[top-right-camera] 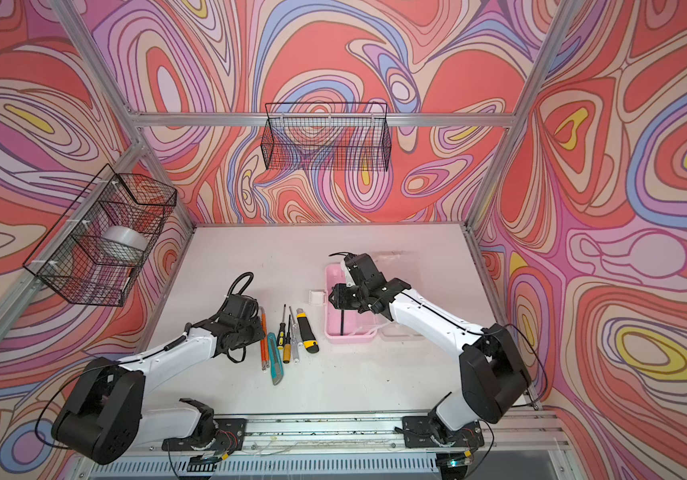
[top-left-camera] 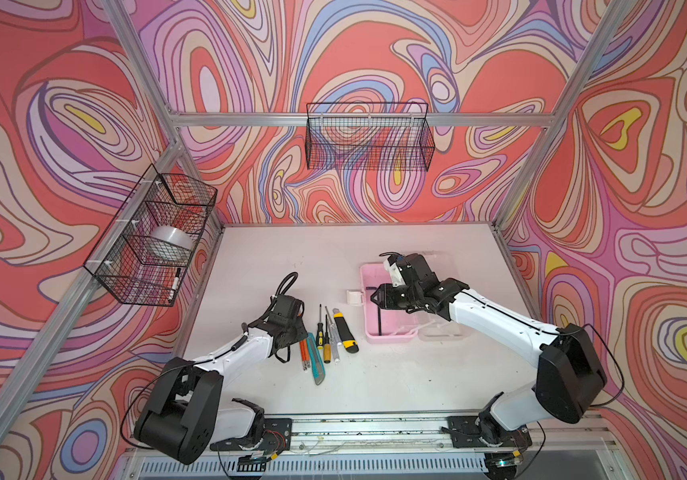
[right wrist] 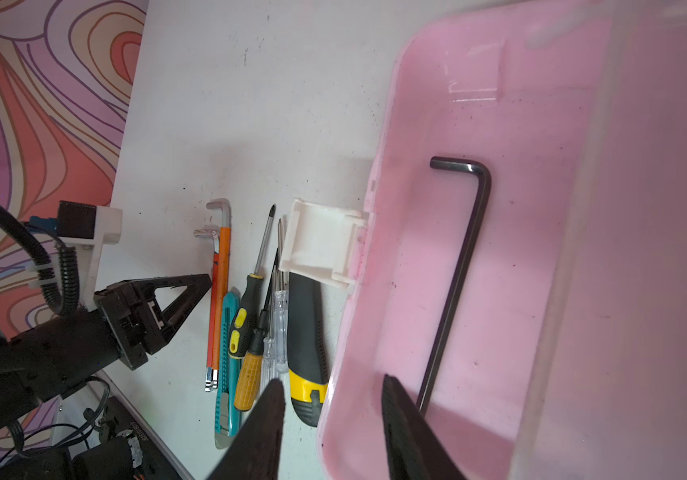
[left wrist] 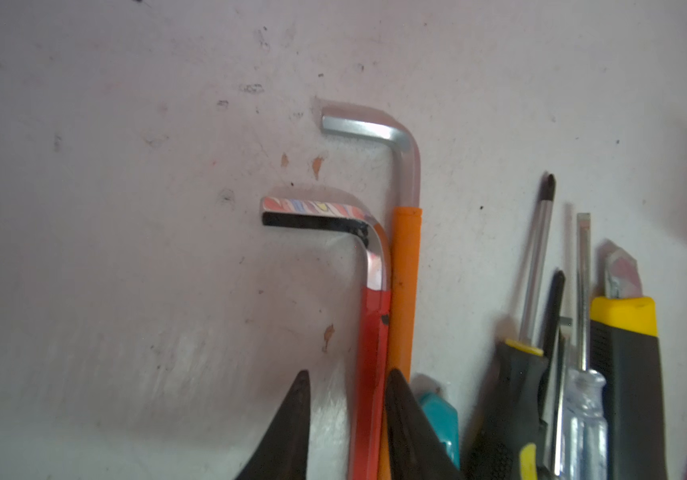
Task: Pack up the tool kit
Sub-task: 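Lower the left gripper onto the red-handled hex key and close it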
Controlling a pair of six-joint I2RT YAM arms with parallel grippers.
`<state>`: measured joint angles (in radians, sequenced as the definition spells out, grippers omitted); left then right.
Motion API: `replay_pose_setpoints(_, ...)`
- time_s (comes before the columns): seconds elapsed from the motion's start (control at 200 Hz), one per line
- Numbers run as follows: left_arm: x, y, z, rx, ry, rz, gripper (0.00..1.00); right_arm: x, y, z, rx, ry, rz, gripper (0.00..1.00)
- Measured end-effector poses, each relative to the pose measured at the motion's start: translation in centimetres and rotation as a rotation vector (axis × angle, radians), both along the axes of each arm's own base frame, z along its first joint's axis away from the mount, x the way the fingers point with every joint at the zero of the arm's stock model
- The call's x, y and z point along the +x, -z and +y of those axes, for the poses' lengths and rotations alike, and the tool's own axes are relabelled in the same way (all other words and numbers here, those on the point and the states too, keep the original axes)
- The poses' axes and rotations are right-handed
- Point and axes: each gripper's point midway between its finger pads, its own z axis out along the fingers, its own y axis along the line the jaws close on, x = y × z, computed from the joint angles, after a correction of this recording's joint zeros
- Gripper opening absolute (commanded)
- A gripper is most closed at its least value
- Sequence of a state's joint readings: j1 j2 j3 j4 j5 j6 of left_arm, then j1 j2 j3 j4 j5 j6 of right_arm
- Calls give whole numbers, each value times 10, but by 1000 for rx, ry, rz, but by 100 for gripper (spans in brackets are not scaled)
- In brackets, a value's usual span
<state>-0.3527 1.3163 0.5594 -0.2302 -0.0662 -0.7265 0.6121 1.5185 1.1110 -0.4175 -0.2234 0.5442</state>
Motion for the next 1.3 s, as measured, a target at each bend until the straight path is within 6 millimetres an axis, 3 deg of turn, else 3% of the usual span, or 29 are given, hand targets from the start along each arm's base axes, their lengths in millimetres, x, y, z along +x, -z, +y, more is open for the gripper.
replay_pose_setpoints(0.526, 15, 9, -4, 10, 0, -1, 20, 5, 5, -3, -22, 20, -7, 41)
replay_pose_setpoints(0.881, 19, 10, -1, 62, 15, 37, 17, 6, 25, -2, -52, 21, 32, 41)
replay_pose_setpoints(1.187, 19, 10, 2, 103, 19, 65, 8, 10, 23, 1, -51, 17, 25, 41)
replay_pose_setpoints(1.302, 19, 10, 2, 104, 19, 67, 0, 12, 23, 2, -50, 15, 20, 41)
